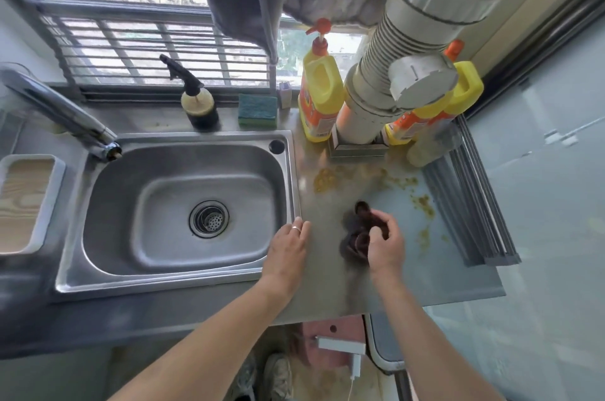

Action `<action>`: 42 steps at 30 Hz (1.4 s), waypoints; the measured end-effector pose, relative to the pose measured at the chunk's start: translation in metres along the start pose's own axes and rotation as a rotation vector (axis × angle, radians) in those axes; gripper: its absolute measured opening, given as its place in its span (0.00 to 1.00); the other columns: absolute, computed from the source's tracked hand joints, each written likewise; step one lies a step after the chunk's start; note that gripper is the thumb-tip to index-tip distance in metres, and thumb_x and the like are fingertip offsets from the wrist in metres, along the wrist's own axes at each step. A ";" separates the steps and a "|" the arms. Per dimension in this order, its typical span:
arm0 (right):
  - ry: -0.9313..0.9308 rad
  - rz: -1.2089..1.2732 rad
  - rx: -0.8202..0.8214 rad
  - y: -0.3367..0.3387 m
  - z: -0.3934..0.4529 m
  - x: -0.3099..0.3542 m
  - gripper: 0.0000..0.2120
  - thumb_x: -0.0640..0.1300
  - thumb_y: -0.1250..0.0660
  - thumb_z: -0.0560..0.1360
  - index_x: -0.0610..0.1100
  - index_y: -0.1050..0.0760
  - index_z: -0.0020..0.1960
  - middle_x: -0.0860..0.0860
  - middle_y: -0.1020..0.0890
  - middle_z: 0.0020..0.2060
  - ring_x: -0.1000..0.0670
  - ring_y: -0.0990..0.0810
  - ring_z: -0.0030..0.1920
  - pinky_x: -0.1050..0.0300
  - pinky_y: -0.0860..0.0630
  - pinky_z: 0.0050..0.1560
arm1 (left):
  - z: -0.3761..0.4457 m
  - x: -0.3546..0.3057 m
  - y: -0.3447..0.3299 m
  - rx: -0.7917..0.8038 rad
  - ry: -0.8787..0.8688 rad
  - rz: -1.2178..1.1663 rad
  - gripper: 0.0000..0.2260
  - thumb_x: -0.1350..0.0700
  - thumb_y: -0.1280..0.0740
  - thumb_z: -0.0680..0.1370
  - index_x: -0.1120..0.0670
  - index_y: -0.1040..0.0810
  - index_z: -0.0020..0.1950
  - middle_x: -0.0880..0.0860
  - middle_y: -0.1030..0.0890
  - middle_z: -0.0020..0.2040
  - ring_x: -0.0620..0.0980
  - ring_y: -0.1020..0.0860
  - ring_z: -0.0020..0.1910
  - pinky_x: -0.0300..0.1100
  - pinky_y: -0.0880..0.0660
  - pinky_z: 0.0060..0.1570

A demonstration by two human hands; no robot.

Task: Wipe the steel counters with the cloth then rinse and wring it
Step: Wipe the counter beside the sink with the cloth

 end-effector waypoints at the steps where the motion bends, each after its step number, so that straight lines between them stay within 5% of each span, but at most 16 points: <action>1: -0.003 -0.032 -0.030 0.002 0.008 0.001 0.20 0.31 0.40 0.76 0.47 0.22 0.62 0.50 0.19 0.60 0.50 0.23 0.60 0.56 0.28 0.64 | 0.001 0.000 0.000 0.014 -0.011 0.019 0.18 0.65 0.38 0.79 0.61 0.29 0.69 0.60 0.26 0.66 0.60 0.27 0.64 0.52 0.27 0.63; 4: 0.000 -0.206 0.095 -0.019 0.025 -0.010 0.23 0.37 0.40 0.82 0.43 0.33 0.76 0.48 0.30 0.74 0.48 0.33 0.74 0.54 0.39 0.75 | 0.005 -0.006 0.006 0.032 -0.091 0.146 0.22 0.63 0.34 0.72 0.59 0.28 0.66 0.56 0.26 0.62 0.55 0.26 0.58 0.45 0.28 0.61; 7: 0.096 -0.367 0.105 -0.043 0.037 -0.014 0.25 0.39 0.40 0.82 0.43 0.36 0.79 0.48 0.36 0.79 0.46 0.40 0.79 0.50 0.46 0.79 | 0.008 -0.009 0.011 0.066 -0.145 0.277 0.23 0.60 0.30 0.65 0.56 0.22 0.61 0.53 0.24 0.57 0.51 0.25 0.52 0.42 0.26 0.55; 11: 0.170 -0.417 0.128 -0.068 0.067 0.004 0.27 0.36 0.38 0.79 0.43 0.34 0.78 0.48 0.33 0.78 0.44 0.38 0.78 0.49 0.45 0.79 | 0.014 -0.004 0.004 0.009 -0.072 0.087 0.23 0.66 0.32 0.73 0.61 0.28 0.68 0.58 0.26 0.65 0.55 0.28 0.60 0.42 0.34 0.59; 14: 0.280 -0.423 0.186 -0.093 0.084 0.023 0.28 0.41 0.41 0.75 0.46 0.29 0.75 0.49 0.28 0.75 0.44 0.33 0.75 0.49 0.41 0.77 | 0.018 0.004 -0.002 -0.041 0.000 0.032 0.25 0.65 0.29 0.73 0.58 0.27 0.70 0.55 0.23 0.65 0.49 0.35 0.59 0.44 0.40 0.59; 20: 0.438 -0.381 0.283 -0.116 0.088 0.039 0.29 0.41 0.41 0.69 0.48 0.24 0.69 0.52 0.22 0.69 0.47 0.28 0.69 0.56 0.38 0.71 | 0.018 0.001 -0.010 0.072 0.017 0.096 0.41 0.67 0.28 0.62 0.55 0.42 0.71 0.52 0.30 0.65 0.54 0.27 0.56 0.46 0.23 0.56; 32: 0.617 -0.323 0.665 -0.099 0.009 0.014 0.19 0.39 0.37 0.65 0.55 0.16 0.48 0.58 0.15 0.48 0.52 0.20 0.55 0.49 0.27 0.60 | 0.010 -0.006 -0.002 0.101 0.181 0.037 0.42 0.70 0.29 0.67 0.53 0.45 0.75 0.56 0.26 0.64 0.59 0.24 0.60 0.52 0.23 0.54; 36: 0.598 -0.315 0.781 -0.072 -0.022 -0.009 0.15 0.38 0.38 0.64 0.53 0.16 0.41 0.60 0.15 0.41 0.55 0.20 0.49 0.46 0.25 0.58 | 0.010 -0.008 -0.006 0.090 0.174 0.225 0.45 0.72 0.28 0.64 0.56 0.44 0.77 0.57 0.31 0.72 0.61 0.22 0.60 0.53 0.23 0.56; 39: 0.472 -0.287 0.823 -0.048 -0.022 -0.016 0.17 0.36 0.40 0.65 0.52 0.15 0.38 0.60 0.18 0.35 0.58 0.20 0.44 0.53 0.24 0.56 | 0.016 -0.033 -0.008 0.110 0.102 0.496 0.37 0.66 0.32 0.73 0.57 0.43 0.79 0.62 0.44 0.80 0.62 0.38 0.77 0.52 0.34 0.71; 42: 0.217 -0.123 0.636 -0.012 0.012 -0.016 0.17 0.38 0.42 0.65 0.51 0.16 0.36 0.58 0.16 0.37 0.57 0.18 0.45 0.59 0.24 0.53 | 0.027 -0.052 -0.026 0.243 0.096 0.583 0.31 0.61 0.40 0.81 0.54 0.52 0.81 0.59 0.58 0.82 0.60 0.53 0.81 0.54 0.44 0.75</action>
Point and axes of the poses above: each hand's wrist, its own z-axis towards the middle knuckle, its own y-axis out of the back of the hand, x = y × z, the point moved 8 cm from there along z, towards the middle knuckle
